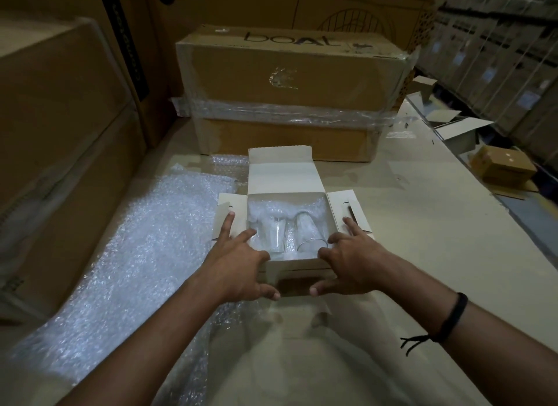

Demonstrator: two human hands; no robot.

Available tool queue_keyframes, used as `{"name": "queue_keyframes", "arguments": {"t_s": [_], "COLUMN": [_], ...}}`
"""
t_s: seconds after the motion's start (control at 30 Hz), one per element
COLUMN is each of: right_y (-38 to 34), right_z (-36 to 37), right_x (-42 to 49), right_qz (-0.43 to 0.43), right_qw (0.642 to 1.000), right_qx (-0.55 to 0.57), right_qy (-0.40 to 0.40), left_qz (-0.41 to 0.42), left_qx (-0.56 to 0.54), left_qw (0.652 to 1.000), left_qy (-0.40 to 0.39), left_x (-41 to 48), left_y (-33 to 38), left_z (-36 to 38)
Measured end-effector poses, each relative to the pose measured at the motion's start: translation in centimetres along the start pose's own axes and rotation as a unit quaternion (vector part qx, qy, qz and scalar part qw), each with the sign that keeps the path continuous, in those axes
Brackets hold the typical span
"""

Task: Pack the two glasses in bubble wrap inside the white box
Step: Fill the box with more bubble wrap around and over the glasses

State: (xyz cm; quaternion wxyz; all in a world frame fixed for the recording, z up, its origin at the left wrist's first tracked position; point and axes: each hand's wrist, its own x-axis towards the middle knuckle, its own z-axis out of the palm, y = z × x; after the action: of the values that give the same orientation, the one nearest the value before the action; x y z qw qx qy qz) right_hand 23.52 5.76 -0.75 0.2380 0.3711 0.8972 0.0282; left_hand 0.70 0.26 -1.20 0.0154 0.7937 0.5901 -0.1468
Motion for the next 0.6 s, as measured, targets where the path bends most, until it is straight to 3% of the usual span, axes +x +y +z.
{"name": "queue_keyframes", "arguments": {"t_s": [0.1,0.27,0.43,0.6], "right_y": [-0.2,-1.7,-2.3,-2.5], "right_z": [-0.1,-0.3,-1.1,-1.5], "right_x": [-0.2,-1.5,0.4,1.0], "right_qz": [0.019,-0.006,0.022,0.024], "right_qw": [0.999,0.990,0.983,0.981], "right_qx": [0.050,0.097,0.180,0.193], "right_qy": [0.011,0.097,-0.013,-0.016], "left_qz": [-0.004,0.020,0.028,0.007], "left_qx": [-0.014,-0.020,-0.030,-0.021], "left_qw": [1.000,0.996,0.999,0.999], "left_qy": [0.019,0.088,0.030,0.040], "left_x": [-0.4,-1.9,-0.9,-0.2], "left_y": [-0.1,0.1,0.5,0.6], "left_z": [0.2,1.0,0.8,0.3]}}
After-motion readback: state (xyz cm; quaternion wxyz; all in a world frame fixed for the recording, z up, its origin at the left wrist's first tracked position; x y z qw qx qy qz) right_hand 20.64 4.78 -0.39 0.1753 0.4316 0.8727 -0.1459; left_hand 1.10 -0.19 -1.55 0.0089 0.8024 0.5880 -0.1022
